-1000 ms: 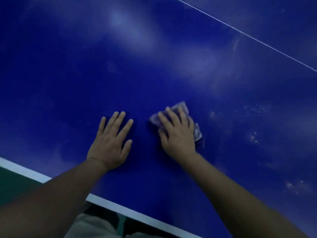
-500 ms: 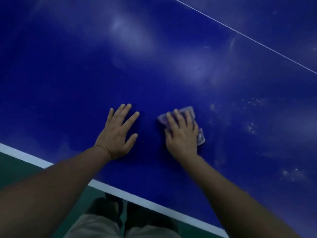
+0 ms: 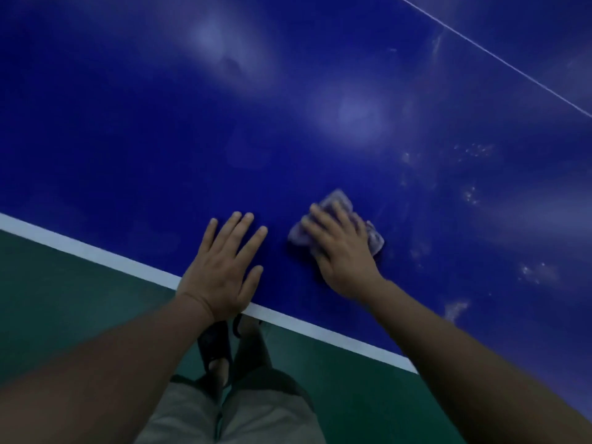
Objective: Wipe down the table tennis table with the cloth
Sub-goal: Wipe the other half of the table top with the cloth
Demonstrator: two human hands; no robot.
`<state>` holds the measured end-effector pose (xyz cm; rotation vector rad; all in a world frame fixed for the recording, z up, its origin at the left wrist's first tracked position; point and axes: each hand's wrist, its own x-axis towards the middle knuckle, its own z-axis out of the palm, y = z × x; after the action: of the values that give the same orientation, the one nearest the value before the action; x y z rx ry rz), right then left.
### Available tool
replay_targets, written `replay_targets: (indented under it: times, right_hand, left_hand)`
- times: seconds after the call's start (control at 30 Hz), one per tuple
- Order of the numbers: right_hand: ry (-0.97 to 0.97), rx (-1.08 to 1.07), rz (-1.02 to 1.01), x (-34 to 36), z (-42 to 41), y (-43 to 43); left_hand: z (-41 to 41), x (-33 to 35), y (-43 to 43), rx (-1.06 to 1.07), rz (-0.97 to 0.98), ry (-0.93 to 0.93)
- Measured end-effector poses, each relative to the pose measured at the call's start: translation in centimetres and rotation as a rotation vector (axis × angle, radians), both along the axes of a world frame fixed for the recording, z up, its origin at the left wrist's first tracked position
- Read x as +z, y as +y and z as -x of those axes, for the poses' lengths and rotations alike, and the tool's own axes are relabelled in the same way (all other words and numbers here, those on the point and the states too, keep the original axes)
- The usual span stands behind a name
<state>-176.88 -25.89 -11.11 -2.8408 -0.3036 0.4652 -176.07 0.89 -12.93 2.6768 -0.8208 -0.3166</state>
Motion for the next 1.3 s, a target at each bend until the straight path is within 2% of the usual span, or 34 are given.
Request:
replay_targets:
  times: [0.07,0.13,0.2,0.3,0.37,0.43,0.57,0.7,0.83,0.9,0.93,1.03,1.1,1.23,1.3]
  right_hand:
    - [0.068,0.291,0.025,1.1,2.6,-1.1]
    - [0.149,0.346,0.106,2.1,4.6,-2.4]
    - [0.135,0.051,0.065,3.1,6.2,-2.2]
    - [0.003,-0.636,-0.192,3.5,7.3,2.0]
    - [-0.009,-0.9,-0.132,2.4,5.9,5.5]
    - [0.0,-0.965,0.043,0.9,4.0,7.4]
    - [-0.217,-0.791,0.14,-0.8,2.7,6.0]
    - [-0.274,-0.545,0.122,-0.5,4.9,6.4]
    - [-0.319,-0.125,0.05,-0.9,10.7,8.2]
    - [-0.259,0.052,0.044,-0.5,9.3,5.4]
    - [-0.245,0.031,0.068,-0.4,7.4,4.1]
    - [-0.277,-0.428,0.093,-0.2,0.7,2.4]
    - [-0.3,-0.599,0.09,-0.5,0.3,4.5]
    - [-0.283,-0.39,0.061,-0.8,10.1,11.1]
    - [-0.27,-0.279,0.032,-0.8,12.9,11.0]
  left_hand:
    - [-0.1,0.1,-0.1,-0.003,0.007,-0.002]
    - [-0.1,0.0,-0.1,-0.009,0.004,-0.001]
    - [0.1,0.0,-0.1,-0.002,-0.006,0.004]
    - [0.1,0.0,-0.1,0.001,-0.023,0.005]
    - [0.1,0.0,-0.1,0.0,-0.036,0.004]
    - [0.1,0.0,-0.2,0.002,-0.065,0.017]
    - [0.0,-0.2,-0.3,0.0,-0.087,0.032]
    - [0.0,-0.1,-0.2,-0.005,-0.082,0.04]
    - [0.0,0.1,-0.1,-0.011,-0.083,0.04]
    - [0.0,0.1,-0.2,-0.012,-0.081,0.049]
    - [0.0,0.1,-0.2,-0.011,-0.084,0.046]
    - [-0.1,0.1,-0.2,-0.004,-0.078,0.035]
    - [0.0,0.1,-0.2,-0.004,-0.062,0.034]
    - [0.1,0.2,-0.2,-0.005,-0.079,0.033]
    - [0.2,0.2,-0.3,-0.007,-0.085,0.034]
